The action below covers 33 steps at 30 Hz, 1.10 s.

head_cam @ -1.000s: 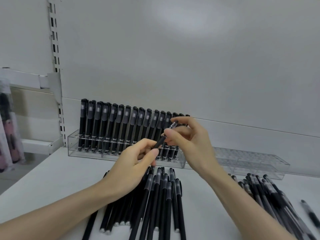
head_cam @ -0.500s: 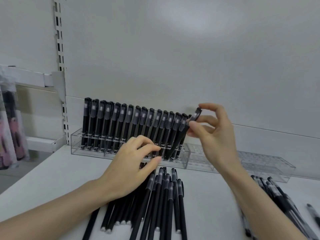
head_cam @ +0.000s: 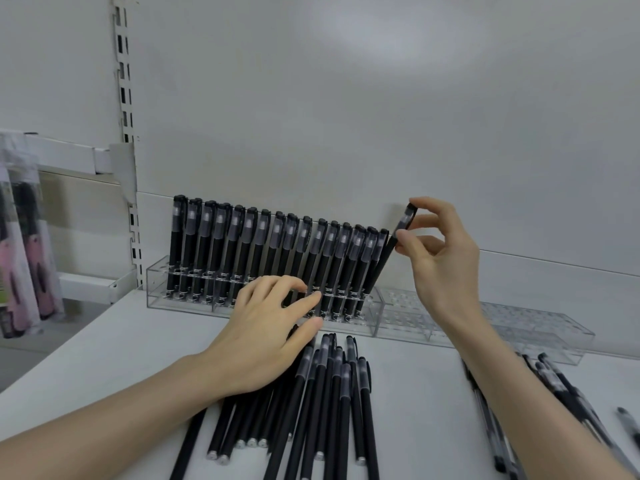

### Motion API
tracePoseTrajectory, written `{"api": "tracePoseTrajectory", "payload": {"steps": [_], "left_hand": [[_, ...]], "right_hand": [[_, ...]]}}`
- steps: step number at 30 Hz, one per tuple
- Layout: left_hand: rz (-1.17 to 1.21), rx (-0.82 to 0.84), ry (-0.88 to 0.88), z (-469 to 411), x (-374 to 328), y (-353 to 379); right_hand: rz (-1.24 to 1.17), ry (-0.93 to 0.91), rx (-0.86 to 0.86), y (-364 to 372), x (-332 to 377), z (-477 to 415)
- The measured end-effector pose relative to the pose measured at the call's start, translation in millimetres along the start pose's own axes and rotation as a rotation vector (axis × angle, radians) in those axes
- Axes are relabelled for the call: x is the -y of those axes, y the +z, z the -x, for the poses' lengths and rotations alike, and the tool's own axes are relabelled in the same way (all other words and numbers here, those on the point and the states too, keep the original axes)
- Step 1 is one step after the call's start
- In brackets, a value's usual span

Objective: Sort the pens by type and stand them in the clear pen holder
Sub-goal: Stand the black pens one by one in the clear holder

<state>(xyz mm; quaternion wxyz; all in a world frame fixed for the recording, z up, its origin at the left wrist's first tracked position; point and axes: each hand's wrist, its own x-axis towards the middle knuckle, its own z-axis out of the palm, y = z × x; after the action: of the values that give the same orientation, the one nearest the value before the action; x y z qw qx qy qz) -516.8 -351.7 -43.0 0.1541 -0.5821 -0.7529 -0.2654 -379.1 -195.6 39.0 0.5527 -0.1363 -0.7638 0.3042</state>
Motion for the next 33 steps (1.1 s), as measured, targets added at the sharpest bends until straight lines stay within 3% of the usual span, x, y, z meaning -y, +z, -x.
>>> {"api": "tracePoseTrajectory", "payload": {"steps": [16,30,33], "left_hand": [[-0.049,0.022,-0.005,0,-1,0],[-0.045,-0.073,0.017,-4,-8,-13],[-0.049,-0.015,-0.025,-8,-14,-36]], "right_hand": [[0.137,0.093,0.210,0,-17,-5],[0.251,0.010,0.106,0,7,12],[0.238,0.015,0.171,8,21,27]]}}
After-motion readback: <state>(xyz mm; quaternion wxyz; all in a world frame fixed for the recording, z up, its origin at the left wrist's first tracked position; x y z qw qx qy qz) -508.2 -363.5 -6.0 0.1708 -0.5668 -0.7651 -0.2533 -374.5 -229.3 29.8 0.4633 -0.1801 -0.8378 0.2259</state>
